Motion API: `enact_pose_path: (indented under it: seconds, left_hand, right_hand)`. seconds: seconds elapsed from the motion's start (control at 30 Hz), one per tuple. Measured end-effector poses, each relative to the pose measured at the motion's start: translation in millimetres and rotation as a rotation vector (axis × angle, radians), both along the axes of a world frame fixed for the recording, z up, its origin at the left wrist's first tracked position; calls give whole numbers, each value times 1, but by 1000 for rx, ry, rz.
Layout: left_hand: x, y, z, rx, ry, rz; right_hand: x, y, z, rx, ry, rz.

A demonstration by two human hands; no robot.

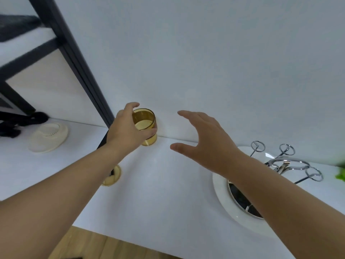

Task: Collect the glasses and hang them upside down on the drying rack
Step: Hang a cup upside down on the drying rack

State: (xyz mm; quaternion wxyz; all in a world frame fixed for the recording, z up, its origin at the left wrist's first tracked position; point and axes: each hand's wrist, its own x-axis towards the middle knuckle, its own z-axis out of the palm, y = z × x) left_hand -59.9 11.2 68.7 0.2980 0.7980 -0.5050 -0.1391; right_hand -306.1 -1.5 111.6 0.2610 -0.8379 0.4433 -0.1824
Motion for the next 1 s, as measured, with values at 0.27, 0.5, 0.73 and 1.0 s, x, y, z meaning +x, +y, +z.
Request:
enact_pose_path:
  seconds: [0.27,0.5,0.73,1.0]
  left_hand:
    - [-115,17,98,-147,38,-178]
    - [-234,42,171,-265,137,-341]
    - [-321,66,212,-295,177,-420]
    - [-379,85,226,-229,350,-502]
  right_hand:
    - [-77,22,35,116,-249,-151]
    - [-158,39,64,323,-546,-270]
    - [-236,57,80,335,-780,-162]
    - [-307,87,89,532,-1107,-64]
